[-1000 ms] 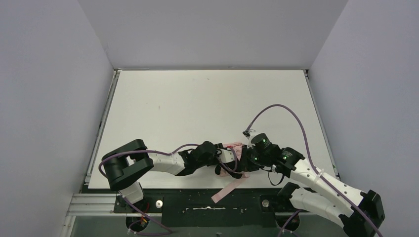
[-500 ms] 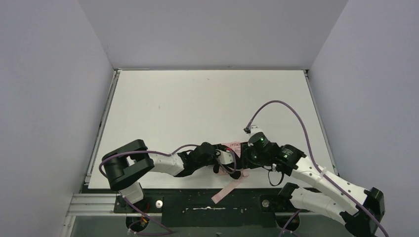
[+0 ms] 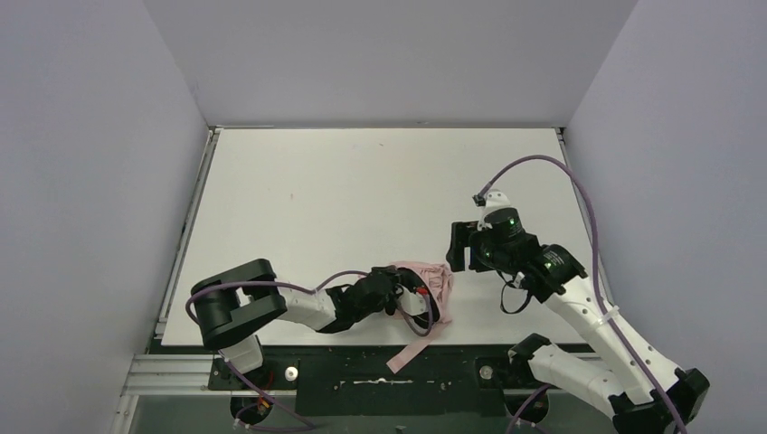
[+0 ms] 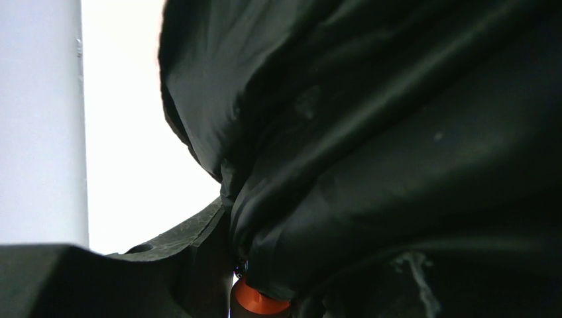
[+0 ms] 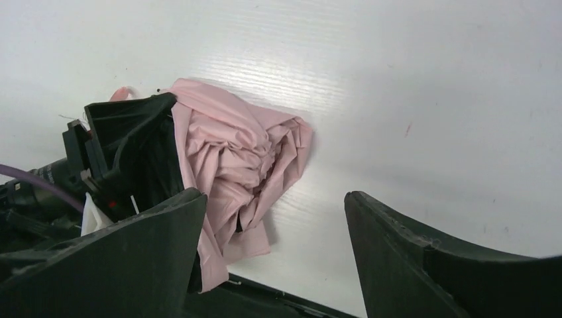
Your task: Put away the umbrella
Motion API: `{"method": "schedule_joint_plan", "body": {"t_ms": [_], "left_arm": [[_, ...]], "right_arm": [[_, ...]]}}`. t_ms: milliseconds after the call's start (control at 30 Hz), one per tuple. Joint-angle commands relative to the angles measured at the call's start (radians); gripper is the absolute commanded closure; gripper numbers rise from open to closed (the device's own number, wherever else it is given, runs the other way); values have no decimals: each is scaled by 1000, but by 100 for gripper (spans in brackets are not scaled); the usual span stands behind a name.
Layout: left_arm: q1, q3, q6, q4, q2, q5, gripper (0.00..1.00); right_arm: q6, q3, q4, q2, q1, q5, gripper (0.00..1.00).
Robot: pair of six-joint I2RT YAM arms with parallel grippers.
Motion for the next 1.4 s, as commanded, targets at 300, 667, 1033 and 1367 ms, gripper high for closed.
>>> {"method": "schedule_joint_plan", "body": {"t_ms": [300,667,1033,1367], "left_arm": [[-98,-84,276,247,116,-177,100],[-116,-85,319,311,174,-227,100],[-123,-75,321,337,199,-246,100],[-121,-57,321,343,208,-271,100]], "right_arm": [[-723,141,252,378,-41,-496,18],[-933,192,-5,559,-89,-633,13],[-934,152,7,665,-72,-691,14],[-877,124,63,792,-1,-633,15]]}}
